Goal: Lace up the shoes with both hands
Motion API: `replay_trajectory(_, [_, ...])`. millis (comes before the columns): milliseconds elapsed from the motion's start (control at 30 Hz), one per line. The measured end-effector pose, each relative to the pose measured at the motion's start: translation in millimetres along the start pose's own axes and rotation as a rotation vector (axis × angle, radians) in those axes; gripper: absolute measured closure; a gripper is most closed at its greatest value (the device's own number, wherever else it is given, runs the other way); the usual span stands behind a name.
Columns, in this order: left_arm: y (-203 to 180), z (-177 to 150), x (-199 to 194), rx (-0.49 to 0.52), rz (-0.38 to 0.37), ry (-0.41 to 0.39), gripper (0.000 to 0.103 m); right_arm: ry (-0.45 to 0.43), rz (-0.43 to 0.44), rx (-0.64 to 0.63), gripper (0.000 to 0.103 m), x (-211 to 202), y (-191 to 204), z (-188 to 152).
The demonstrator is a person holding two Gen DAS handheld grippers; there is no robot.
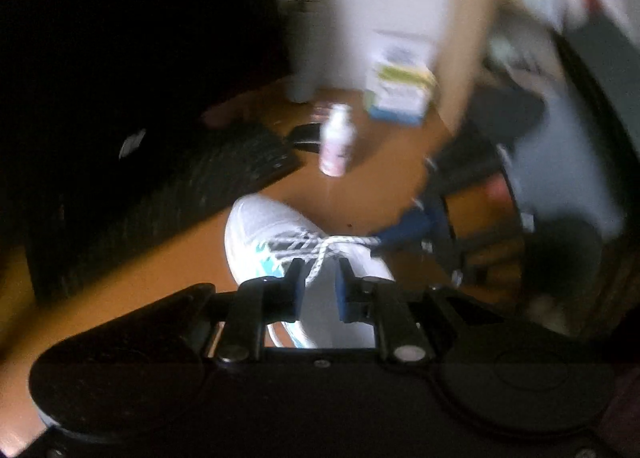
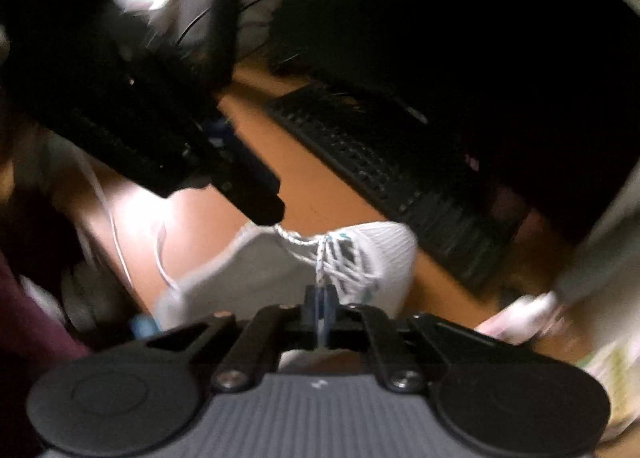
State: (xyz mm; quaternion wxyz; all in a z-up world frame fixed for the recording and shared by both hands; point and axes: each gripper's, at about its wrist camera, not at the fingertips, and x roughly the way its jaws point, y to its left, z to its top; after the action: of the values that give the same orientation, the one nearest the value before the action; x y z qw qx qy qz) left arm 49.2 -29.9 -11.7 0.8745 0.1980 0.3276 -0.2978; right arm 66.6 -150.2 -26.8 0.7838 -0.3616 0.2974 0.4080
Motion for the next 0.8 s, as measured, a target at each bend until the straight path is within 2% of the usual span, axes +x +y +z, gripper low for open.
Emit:
replay_trajectory(67, [-16, 6, 3, 0.148, 0.014, 0.000, 0.091, 0.026, -0.020, -0.170, 0.100, -2, 9, -2])
replay_trajectory(133, [-28, 10, 7, 0.247, 0.013, 0.007, 0.091, 0.041, -0.018, -0.272, 0.100, -3, 14, -3])
replay_trajectory(267, [-43, 13, 15, 0.384, -0.014, 0.036, 0.091, 0.061, 0.005, -0.451, 0.100, -7, 23, -5])
replay_trajectory(367, [-49, 12, 20, 0.469, -0.033, 0.066, 0.091, 0.060, 0.006, -0.527, 0.100, -10, 25, -5])
replay_trajectory(600, [-57, 14, 28, 0.548, -0.038, 0.093, 0.094, 0.078, 0.003, -0.615, 0.100, -12, 27, -6])
replay_trajectory(800, [-58, 15, 33, 0.543, -0.034, 0.105, 0.100, 0.087, 0.002, -0.672, 0.100, -12, 33, -11])
